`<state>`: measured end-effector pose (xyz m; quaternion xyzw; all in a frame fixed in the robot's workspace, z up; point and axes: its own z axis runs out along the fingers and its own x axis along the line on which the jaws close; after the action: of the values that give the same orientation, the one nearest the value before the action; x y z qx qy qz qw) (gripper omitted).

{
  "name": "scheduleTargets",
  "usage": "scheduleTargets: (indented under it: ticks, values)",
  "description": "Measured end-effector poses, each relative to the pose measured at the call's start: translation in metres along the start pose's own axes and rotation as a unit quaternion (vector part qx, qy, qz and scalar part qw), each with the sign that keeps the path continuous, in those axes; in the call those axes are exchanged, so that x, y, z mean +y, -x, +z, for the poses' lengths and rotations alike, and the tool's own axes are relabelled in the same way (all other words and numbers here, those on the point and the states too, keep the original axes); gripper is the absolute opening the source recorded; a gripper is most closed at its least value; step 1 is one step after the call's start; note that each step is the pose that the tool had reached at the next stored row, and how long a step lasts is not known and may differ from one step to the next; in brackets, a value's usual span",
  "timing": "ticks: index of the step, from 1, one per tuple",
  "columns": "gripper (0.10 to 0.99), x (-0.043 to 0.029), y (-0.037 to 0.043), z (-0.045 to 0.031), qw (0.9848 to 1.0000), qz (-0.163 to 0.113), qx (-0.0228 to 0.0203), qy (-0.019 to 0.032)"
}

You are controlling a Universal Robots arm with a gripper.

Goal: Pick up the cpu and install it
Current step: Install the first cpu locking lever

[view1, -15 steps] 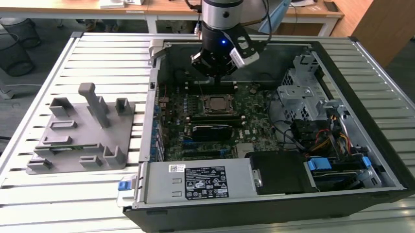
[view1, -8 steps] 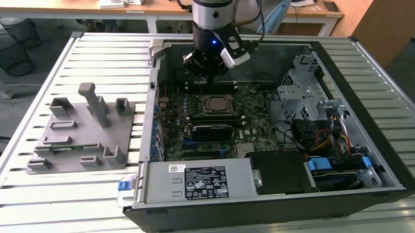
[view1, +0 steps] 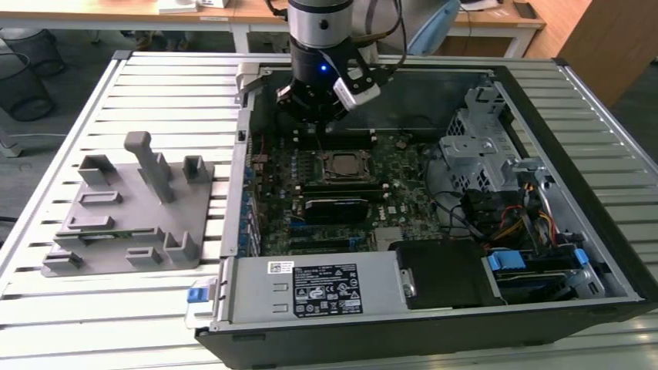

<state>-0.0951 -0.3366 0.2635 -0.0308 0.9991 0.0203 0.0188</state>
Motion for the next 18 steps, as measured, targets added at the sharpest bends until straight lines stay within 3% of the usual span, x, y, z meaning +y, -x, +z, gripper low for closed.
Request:
scheduleTargets:
  ticks: [10, 18]
  values:
    - [0.106, 0.0015, -0.0127, 0.002, 1.0, 0.0, 0.0001, -0.0001]
    - [0.106, 0.0107, -0.0164, 0.0045, 1.0, 0.0, 0.0001, 0.0]
